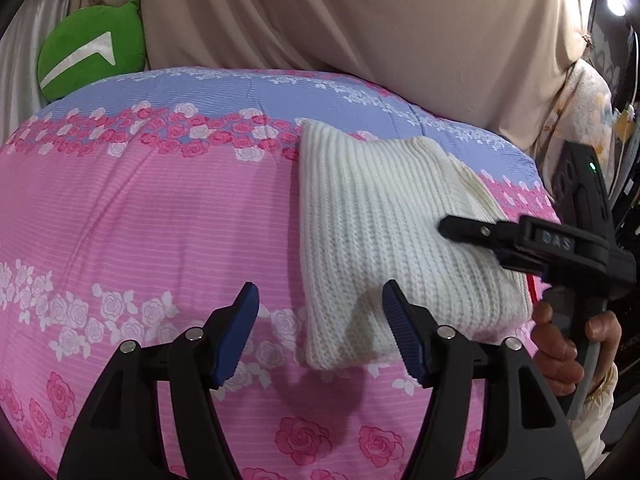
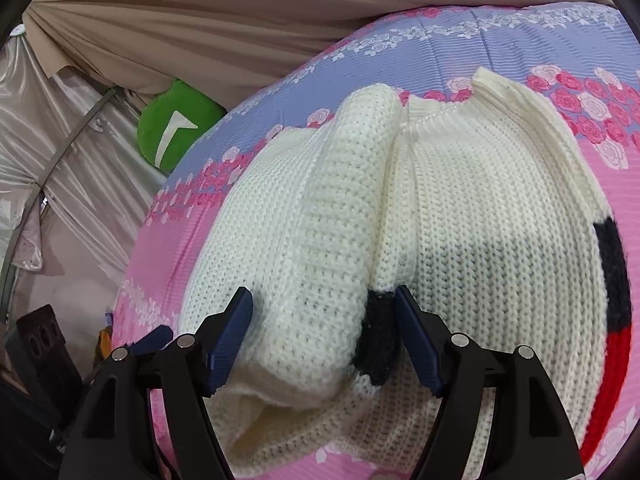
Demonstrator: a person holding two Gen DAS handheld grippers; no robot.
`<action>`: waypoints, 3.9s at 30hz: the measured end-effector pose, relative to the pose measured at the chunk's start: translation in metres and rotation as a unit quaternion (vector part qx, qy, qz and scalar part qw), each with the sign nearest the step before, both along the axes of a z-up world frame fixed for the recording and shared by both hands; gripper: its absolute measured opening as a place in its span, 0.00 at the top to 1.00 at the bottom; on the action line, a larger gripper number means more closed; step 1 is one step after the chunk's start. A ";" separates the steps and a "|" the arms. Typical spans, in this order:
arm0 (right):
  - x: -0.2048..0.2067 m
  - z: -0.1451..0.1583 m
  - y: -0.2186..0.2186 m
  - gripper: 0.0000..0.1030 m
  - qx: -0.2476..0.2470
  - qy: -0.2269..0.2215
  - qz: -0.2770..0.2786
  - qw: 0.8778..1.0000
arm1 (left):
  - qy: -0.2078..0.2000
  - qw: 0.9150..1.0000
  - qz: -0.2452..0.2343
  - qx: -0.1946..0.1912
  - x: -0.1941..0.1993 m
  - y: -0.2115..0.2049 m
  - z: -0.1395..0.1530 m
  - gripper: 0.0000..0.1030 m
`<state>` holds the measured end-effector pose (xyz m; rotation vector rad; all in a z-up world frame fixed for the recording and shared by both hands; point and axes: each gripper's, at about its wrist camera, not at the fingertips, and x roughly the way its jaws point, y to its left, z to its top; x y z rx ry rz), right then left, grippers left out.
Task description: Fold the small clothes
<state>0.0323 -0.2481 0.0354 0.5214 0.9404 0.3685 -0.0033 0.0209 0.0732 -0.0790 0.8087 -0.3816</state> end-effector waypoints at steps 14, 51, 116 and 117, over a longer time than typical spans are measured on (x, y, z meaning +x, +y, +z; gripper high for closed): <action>-0.001 0.002 0.003 0.31 0.005 -0.001 0.004 1.000 | 0.024 0.998 -0.027 0.046 -0.012 -0.031 -0.036 0.26; -0.032 -0.008 -0.129 0.80 0.015 -0.026 -0.109 0.994 | -0.042 0.999 -0.017 0.021 -0.001 -0.042 0.018 0.24; -0.031 0.001 -0.105 0.61 -0.108 -0.051 -0.085 0.989 | -0.038 0.993 -0.031 0.111 0.031 -0.129 -0.001 0.30; -0.029 0.004 -0.101 0.66 -0.119 -0.052 -0.079 0.988 | -0.035 0.993 -0.029 0.110 0.033 -0.128 -0.003 0.30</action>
